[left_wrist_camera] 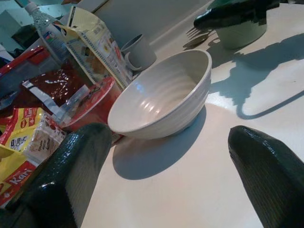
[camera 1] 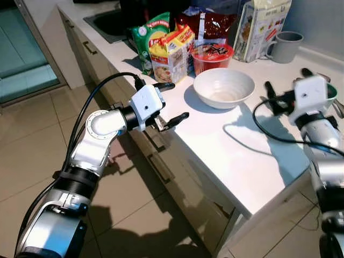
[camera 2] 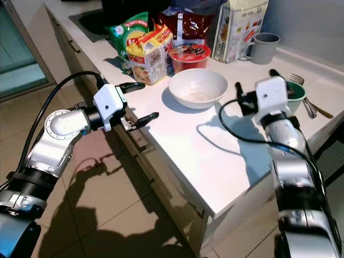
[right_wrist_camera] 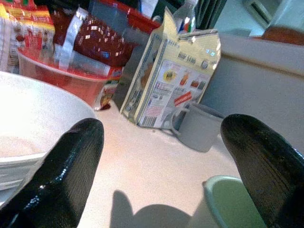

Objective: Setting the table

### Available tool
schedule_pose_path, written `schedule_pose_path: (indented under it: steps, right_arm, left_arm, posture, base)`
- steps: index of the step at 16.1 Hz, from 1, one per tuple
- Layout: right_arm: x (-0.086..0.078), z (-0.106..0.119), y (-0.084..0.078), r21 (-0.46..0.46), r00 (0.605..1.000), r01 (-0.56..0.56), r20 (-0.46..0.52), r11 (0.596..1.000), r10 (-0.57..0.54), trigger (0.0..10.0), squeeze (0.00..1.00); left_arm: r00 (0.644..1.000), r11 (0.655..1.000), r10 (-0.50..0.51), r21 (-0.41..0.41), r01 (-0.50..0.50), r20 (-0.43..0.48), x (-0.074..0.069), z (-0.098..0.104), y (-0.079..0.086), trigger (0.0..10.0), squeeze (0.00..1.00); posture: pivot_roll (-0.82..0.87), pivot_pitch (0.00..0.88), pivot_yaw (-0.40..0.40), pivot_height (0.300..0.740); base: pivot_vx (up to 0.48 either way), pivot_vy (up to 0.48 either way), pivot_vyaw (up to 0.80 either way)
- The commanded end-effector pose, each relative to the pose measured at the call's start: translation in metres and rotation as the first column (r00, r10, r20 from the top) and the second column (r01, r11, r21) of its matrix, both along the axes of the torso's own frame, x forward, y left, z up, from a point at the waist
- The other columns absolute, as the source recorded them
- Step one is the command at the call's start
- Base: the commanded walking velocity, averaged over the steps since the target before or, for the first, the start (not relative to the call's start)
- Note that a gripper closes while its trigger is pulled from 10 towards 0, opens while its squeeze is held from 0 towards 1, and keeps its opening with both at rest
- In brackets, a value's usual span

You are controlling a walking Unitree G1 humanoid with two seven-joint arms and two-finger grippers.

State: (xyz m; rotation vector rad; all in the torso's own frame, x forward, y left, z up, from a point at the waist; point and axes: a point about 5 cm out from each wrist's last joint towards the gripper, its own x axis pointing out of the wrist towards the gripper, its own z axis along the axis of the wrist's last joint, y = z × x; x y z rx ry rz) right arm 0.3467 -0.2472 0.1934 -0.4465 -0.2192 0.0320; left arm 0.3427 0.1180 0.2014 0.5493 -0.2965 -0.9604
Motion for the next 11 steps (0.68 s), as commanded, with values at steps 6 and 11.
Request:
schedule_pose_path:
  steps: [6, 11]
  right_arm:
    - [0.024, 0.010, 0.019, -0.066, 0.996, -0.084, -0.046, 0.994, 0.081, 10.0, 0.00]
    - [0.031, 0.036, 0.031, -0.083, 0.984, -0.174, -0.050, 0.981, 0.170, 10.0, 0.00]
  left_arm:
    - [0.999, 0.999, 0.034, -0.012, -0.034, 0.003, -0.002, 0.002, 0.005, 10.0, 0.00]
    - [0.999, 0.999, 0.045, -0.021, -0.045, 0.005, -0.003, 0.003, 0.006, 10.0, 0.00]
  posture:
    - [0.00, 0.000, 0.056, 0.740]
    - [0.00, 0.000, 0.051, 0.740]
  base:
    - [0.000, 0.000, 0.00]
    - [0.000, 0.000, 0.00]
